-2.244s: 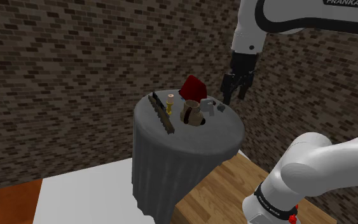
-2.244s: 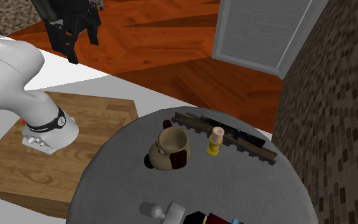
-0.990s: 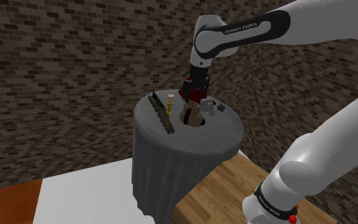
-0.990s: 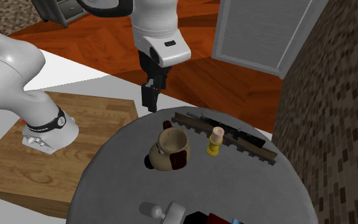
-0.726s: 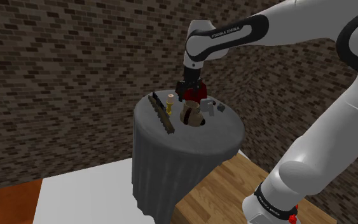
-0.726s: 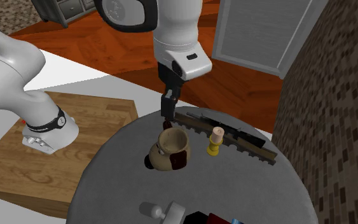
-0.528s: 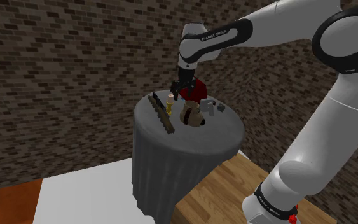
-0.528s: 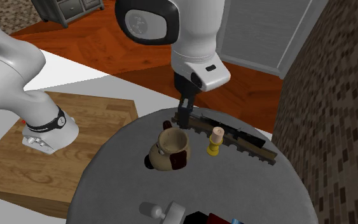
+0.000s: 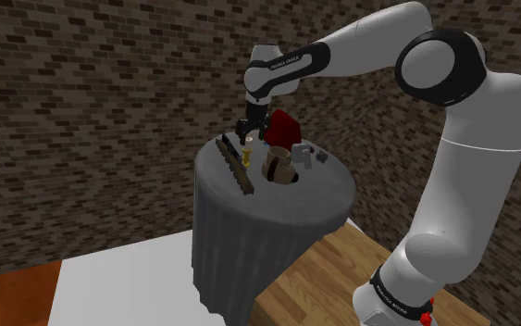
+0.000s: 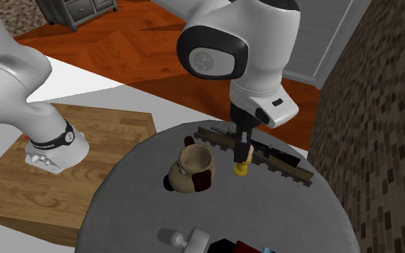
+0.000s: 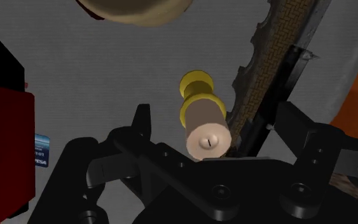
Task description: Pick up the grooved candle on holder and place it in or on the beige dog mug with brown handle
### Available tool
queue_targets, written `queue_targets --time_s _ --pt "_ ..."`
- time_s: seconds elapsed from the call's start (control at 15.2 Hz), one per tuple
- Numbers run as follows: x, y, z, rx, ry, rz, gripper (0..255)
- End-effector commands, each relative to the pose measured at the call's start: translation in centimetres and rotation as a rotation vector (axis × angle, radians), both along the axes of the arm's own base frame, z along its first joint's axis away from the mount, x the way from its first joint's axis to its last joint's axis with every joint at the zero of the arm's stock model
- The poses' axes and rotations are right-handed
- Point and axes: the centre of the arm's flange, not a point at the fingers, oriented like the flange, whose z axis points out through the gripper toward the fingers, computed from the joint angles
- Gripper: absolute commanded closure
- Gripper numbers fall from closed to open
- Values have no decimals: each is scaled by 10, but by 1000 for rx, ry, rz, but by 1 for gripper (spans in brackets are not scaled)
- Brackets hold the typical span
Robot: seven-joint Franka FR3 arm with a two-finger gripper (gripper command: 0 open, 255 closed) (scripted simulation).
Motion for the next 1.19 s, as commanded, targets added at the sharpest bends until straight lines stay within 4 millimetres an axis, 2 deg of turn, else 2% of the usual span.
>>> queue_targets --time_s 0.0,0.33,0.79,0.86,1.12 --pt "2 -2 -11 0 -2 1 0" --pt "2 -2 -35 0 -2 1 0" --pt "2 -2 -35 0 -2 1 0" --pt "2 -2 -35 0 -2 1 255" --pt "2 -2 -35 0 -2 1 255"
